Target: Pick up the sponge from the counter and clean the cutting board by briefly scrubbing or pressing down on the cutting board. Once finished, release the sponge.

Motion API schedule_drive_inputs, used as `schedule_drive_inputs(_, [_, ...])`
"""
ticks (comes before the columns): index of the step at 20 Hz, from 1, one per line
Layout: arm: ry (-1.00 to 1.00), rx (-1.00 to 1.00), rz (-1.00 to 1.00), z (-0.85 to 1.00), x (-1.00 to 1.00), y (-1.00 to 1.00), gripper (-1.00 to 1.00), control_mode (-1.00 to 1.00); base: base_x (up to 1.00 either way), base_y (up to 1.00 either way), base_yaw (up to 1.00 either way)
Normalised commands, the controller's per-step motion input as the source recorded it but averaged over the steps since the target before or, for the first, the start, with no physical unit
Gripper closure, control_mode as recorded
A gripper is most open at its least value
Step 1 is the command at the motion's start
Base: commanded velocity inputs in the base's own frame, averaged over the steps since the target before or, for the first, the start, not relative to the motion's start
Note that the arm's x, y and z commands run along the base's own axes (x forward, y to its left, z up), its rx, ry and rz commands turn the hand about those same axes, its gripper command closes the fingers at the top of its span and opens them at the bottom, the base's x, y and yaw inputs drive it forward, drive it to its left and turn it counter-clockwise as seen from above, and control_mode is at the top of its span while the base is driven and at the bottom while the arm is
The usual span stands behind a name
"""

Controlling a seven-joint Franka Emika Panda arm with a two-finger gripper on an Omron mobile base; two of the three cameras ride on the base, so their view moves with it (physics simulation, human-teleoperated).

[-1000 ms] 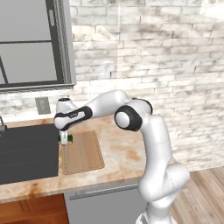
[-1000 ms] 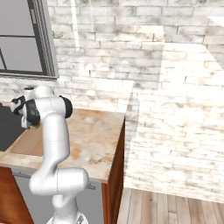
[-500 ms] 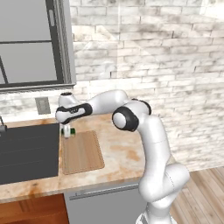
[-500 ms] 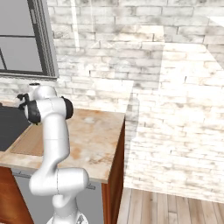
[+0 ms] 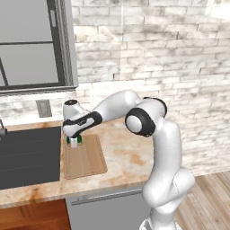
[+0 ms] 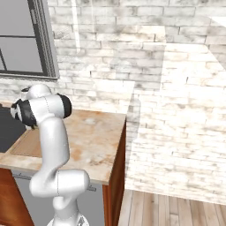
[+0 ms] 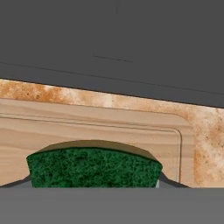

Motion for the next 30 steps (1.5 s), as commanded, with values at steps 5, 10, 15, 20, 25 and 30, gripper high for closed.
schedule_drive_inputs(5, [-0.02,0.06,0.00,-0.07,-0.64,-0.32,1.00,-1.00,0.00,0.00,0.00])
schedule_drive_inputs(10, [0.09,0.04,0.00,0.09,-0.54,-0.30,1.00,-1.00,0.00,0.00,0.00])
schedule_drive_inputs(15, [0.20,0.00,0.00,0.06,-0.48,-0.23,1.00,-1.00,0.00,0.00,0.00])
schedule_drive_inputs(20, [0.15,0.00,0.00,0.00,-0.54,-0.22,1.00,-1.00,0.00,0.00,0.00])
schedule_drive_inputs(25, [0.11,0.00,0.00,0.00,-0.58,-0.32,1.00,-1.00,0.00,0.00,0.00])
schedule_drive_inputs(30, [0.02,0.00,-0.05,0.06,-0.29,-0.57,1.00,-1.00,0.00,0.00,0.00])
